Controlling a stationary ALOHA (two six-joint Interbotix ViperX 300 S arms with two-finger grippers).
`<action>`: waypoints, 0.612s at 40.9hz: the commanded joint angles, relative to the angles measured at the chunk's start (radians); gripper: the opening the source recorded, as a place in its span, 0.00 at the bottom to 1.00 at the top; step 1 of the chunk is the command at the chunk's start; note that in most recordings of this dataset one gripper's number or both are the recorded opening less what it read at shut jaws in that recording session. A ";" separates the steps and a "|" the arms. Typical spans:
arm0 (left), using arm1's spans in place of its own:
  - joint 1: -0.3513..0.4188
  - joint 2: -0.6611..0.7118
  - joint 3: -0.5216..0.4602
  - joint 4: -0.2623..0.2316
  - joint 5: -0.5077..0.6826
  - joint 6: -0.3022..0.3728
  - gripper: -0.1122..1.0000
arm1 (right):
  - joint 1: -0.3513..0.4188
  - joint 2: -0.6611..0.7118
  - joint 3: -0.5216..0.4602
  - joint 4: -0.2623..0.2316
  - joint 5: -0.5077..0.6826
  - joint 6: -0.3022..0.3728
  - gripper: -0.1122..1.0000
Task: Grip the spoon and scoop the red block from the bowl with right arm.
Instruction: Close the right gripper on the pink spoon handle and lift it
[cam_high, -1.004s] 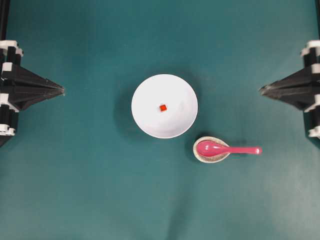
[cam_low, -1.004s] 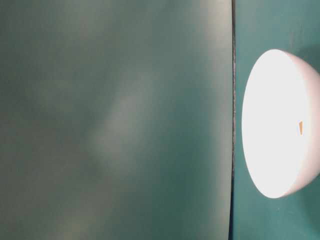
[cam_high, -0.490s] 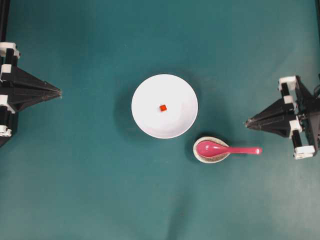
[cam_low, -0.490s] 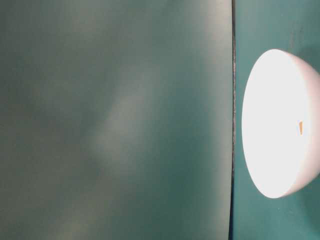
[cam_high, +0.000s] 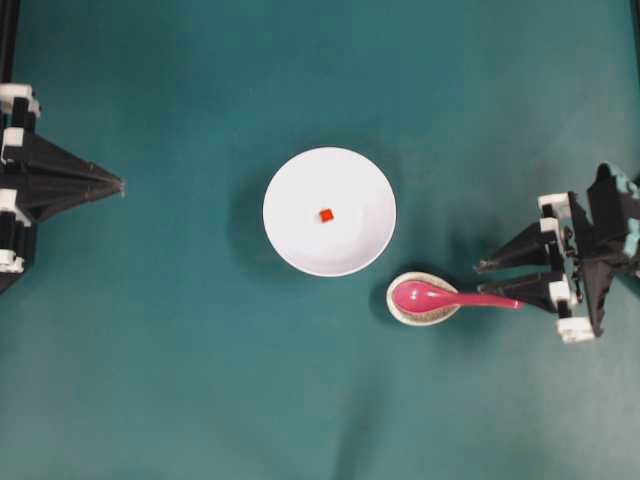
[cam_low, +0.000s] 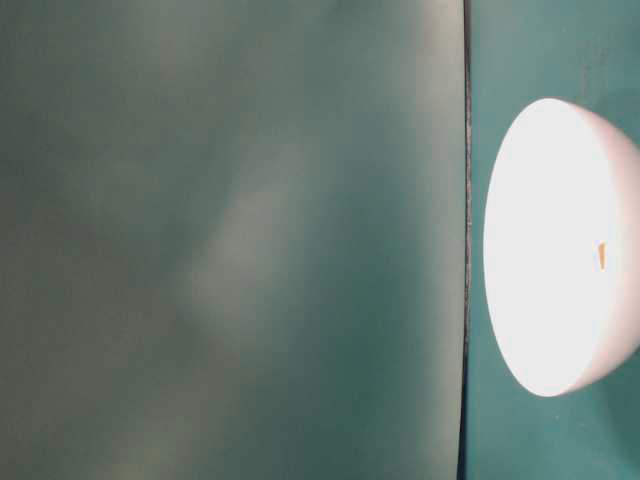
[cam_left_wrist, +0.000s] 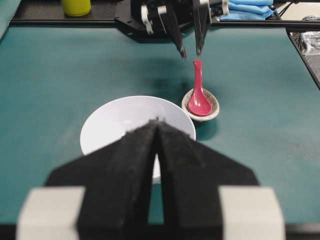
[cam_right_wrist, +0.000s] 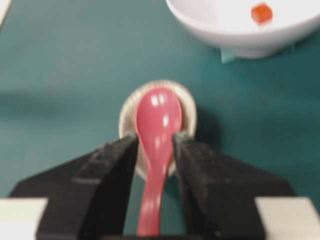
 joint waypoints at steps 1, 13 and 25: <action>-0.003 0.009 -0.023 0.002 -0.009 0.002 0.10 | 0.060 0.067 -0.009 0.071 -0.052 0.003 0.47; -0.003 0.012 -0.020 0.002 -0.009 0.002 0.10 | 0.187 0.173 -0.025 0.210 -0.170 0.003 0.47; -0.003 0.014 -0.015 0.002 -0.009 0.002 0.10 | 0.206 0.207 -0.023 0.222 -0.169 -0.003 0.47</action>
